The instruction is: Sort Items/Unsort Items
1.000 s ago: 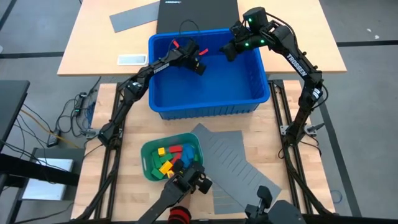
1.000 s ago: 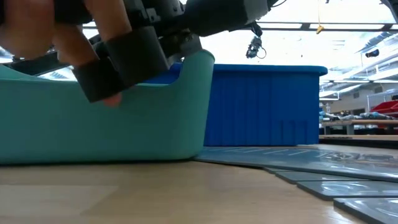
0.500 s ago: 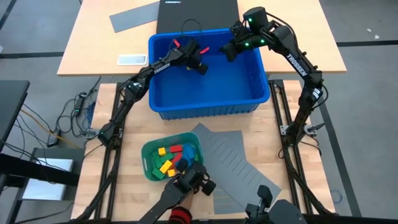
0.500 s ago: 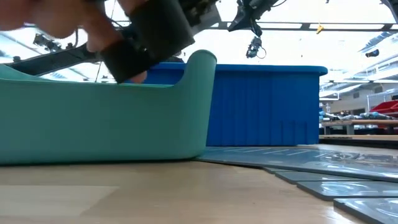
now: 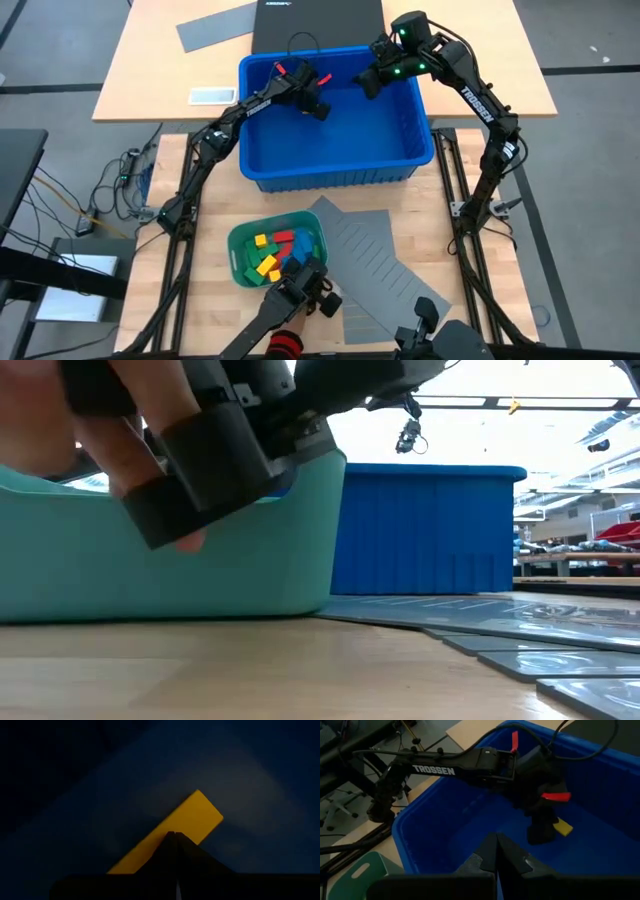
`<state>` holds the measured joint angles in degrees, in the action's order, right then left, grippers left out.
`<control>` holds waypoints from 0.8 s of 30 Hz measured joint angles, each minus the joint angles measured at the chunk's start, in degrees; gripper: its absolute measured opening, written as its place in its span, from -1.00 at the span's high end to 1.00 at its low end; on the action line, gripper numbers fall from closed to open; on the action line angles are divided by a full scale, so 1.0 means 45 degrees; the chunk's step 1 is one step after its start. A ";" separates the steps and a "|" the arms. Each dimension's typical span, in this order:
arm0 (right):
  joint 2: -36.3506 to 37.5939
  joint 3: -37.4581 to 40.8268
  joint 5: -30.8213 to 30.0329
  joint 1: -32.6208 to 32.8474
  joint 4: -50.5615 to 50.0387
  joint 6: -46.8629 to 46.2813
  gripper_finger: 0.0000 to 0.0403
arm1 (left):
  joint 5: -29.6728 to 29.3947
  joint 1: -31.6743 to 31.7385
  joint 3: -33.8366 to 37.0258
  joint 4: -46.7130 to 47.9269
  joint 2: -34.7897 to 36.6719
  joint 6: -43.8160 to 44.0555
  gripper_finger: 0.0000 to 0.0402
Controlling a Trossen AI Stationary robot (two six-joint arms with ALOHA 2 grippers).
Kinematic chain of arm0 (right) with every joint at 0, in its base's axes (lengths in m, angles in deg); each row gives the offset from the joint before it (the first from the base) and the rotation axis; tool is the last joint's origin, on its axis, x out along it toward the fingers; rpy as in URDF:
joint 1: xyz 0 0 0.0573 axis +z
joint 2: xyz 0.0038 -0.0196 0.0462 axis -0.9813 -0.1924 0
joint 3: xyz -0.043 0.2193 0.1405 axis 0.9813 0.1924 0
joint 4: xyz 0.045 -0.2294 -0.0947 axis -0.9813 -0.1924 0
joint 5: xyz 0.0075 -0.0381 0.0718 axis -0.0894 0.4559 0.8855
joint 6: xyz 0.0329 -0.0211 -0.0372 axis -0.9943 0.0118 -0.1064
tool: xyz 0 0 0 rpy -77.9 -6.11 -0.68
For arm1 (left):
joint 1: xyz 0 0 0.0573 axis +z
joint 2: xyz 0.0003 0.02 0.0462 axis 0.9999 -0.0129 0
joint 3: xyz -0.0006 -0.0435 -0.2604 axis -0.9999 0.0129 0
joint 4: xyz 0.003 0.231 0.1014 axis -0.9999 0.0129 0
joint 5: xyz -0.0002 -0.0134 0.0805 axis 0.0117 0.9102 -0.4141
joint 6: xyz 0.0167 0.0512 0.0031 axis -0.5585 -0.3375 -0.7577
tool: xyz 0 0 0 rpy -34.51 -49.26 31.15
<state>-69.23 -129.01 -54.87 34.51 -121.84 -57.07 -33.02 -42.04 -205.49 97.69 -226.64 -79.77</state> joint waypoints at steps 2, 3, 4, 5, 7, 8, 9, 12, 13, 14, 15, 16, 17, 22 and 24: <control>0.0000 0.0000 0.0000 0.0000 0.0000 0.0040 0.99 | 0.0347 -0.0020 -0.0014 0.0210 0.0000 -0.0117 1.00; 0.0000 0.0000 0.0000 0.0000 -0.0002 0.0049 0.99 | 0.0427 -0.0051 -0.0018 0.0268 0.0004 -0.0140 1.00; 0.0000 0.0000 0.0000 0.0000 0.0000 0.0049 0.99 | 0.0671 -0.0076 -0.0033 0.0419 0.0031 -0.0191 1.00; 0.0000 0.0000 0.0000 0.0000 0.0000 0.0049 0.99 | 0.0947 -0.0120 -0.0044 0.0514 0.0037 -0.0246 1.00; 0.0000 0.0000 0.0002 0.0000 -0.0002 0.0049 0.99 | 0.1503 -0.0225 -0.0027 0.0678 0.0132 -0.0403 1.00; 0.0000 0.0000 0.0005 0.0000 0.0000 0.0055 0.99 | 0.1672 -0.0305 -0.0018 0.0877 0.0173 -0.0440 1.00; 0.0000 0.0000 0.0005 0.0000 0.0000 0.0069 0.99 | 0.1803 -0.0376 -0.0014 0.0977 0.0225 -0.0473 1.00; 0.0000 0.0000 0.0005 0.0000 0.0000 0.0092 0.99 | 0.2357 -0.0579 -0.0005 0.1274 0.0414 -0.0518 1.00; 0.0000 0.0000 0.0005 0.0000 -0.0008 0.0092 0.99 | 0.2630 -0.0617 -0.0005 0.1409 0.0488 -0.0518 1.00; 0.0000 0.0000 0.0005 0.0000 0.0001 0.0092 0.99 | 0.2818 -0.0670 -0.0005 0.1459 0.0544 -0.0518 1.00; 0.0000 0.0000 0.0005 0.0000 0.0005 0.0092 0.98 | 0.3072 -0.0695 -0.0005 0.1446 0.0655 -0.0513 1.00; 0.0000 0.0000 0.0006 0.0000 -0.0005 0.0098 0.98 | 0.3353 -0.0716 -0.0005 0.1537 0.0724 -0.0512 0.99; 0.0000 0.0000 0.0010 0.0000 0.0001 0.0140 0.98 | 0.3565 -0.0759 -0.0005 0.1566 0.0823 -0.0605 0.97; 0.0000 0.0000 0.0015 0.0000 -0.0005 0.0430 0.99 | 0.3549 -0.0852 -0.0005 0.1793 0.1574 -0.3130 0.80; 0.0000 0.0000 0.0015 0.0000 -0.0005 0.0432 0.99 | 0.2958 -0.0881 -0.0026 0.1812 0.1729 -0.3862 0.68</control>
<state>-69.23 -129.01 -54.80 34.51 -121.86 -55.12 -19.71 -46.00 -205.60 105.85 -218.85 -97.15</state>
